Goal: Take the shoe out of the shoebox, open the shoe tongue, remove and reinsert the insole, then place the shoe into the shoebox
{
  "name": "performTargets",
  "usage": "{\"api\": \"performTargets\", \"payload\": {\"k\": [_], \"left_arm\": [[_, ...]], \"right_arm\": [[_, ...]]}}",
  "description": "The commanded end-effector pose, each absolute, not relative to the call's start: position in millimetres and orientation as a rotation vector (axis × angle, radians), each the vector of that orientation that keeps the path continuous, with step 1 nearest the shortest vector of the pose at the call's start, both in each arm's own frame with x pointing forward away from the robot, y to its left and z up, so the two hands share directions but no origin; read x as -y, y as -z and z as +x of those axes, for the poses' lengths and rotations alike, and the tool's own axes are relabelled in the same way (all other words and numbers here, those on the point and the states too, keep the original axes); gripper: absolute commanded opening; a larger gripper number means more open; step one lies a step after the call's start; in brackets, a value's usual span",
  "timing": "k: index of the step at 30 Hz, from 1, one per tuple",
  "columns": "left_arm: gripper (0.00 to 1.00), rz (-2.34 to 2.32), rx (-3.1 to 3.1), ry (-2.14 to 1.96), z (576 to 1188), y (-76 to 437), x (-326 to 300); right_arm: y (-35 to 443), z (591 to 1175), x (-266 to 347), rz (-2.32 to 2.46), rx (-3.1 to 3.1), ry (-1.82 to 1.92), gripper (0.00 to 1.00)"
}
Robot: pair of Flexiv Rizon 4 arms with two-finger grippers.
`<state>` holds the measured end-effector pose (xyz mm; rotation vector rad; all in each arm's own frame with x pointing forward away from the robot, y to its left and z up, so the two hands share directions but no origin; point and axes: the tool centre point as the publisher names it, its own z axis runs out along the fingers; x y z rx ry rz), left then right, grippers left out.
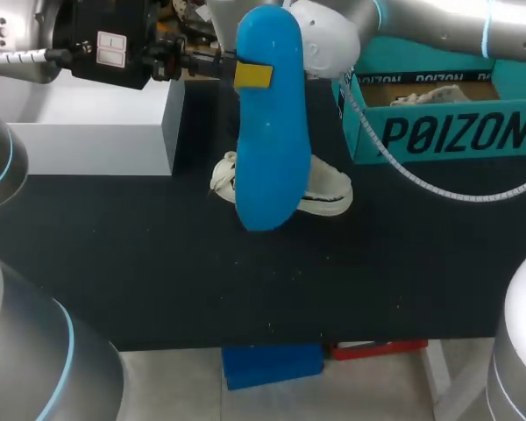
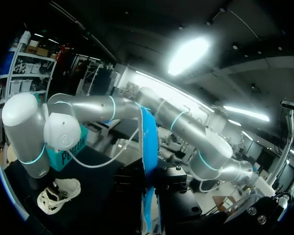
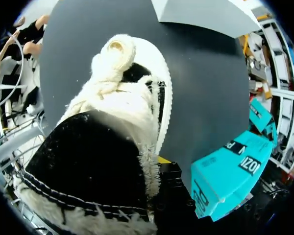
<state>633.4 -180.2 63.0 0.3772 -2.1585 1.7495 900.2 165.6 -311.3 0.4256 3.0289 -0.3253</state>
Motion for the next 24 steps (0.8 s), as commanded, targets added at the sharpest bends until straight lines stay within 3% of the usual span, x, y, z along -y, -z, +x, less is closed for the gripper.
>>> {"api": "performTargets", "payload": {"k": [1,11,24], "left_arm": [[0.0,0.381,2.162,-1.745,633.5,-63.6,181.3],[0.0,0.381,2.162,-1.745,633.5,-63.6,181.3],[0.0,0.381,2.162,-1.745,633.5,-63.6,181.3]], "right_arm": [[284.9,904.0,-162.2,1.439,-2.677,0.322,0.0],[306.5,912.8,-162.5,2.069,-2.309,0.151,0.0],[325.7,908.5,-158.8,2.203,-2.13,0.15,0.0]]}}
